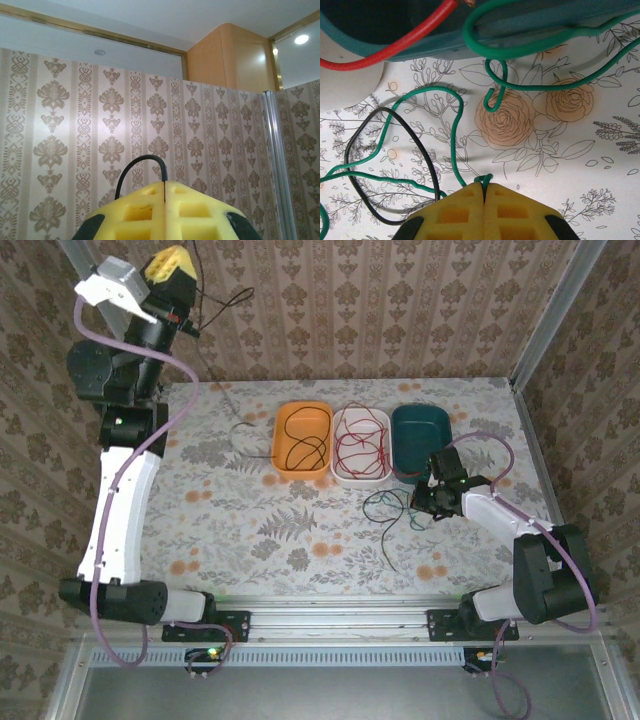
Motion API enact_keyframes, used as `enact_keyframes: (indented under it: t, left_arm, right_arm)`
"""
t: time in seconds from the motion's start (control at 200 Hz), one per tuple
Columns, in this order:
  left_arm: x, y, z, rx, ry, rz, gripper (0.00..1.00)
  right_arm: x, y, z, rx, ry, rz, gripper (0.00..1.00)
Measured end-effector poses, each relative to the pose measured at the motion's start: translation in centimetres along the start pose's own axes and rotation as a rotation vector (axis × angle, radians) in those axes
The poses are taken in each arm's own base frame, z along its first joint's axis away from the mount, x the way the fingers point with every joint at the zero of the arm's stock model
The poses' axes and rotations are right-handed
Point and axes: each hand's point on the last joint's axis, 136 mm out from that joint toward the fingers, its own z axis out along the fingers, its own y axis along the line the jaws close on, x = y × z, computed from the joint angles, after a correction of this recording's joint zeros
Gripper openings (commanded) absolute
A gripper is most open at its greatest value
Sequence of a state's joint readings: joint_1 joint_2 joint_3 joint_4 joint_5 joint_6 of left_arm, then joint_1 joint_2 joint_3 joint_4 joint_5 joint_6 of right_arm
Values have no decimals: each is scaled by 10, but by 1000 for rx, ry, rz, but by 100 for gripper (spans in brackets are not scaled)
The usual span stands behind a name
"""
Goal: Untangle the cables
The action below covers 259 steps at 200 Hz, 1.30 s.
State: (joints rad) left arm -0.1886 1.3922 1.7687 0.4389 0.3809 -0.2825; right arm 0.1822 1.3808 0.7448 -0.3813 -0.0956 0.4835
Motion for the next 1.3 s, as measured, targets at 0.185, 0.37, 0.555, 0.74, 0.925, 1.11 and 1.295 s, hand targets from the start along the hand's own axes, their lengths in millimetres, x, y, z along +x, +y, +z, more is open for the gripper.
enact_keyframes:
  t: [0.185, 0.37, 0.555, 0.74, 0.925, 1.11, 1.295]
  left_arm:
    - [23, 3, 17, 41, 18, -52, 0]
    - [82, -10, 21, 67, 117, -130, 0]
    - [152, -18, 9, 62, 248, -201, 0]
    - [212, -6, -8, -6, 368, -236, 0]
    - [228, -1, -11, -29, 412, -248, 0]
    - [262, -8, -20, -3, 492, -316, 0]
    - [351, -28, -55, 21, 691, -451, 0]
  right_arm:
    - [0, 1, 0, -6, 2, -2, 0]
    - [0, 2, -1, -8, -1, -9, 0]
    - [0, 1, -2, -8, -1, -13, 0]
    - [-2, 2, -3, -9, -4, -14, 0]
    - [-1, 3, -3, -11, 0, -14, 0]
    - [0, 4, -3, -19, 4, -18, 0]
    - [1, 6, -3, -31, 12, -36, 0]
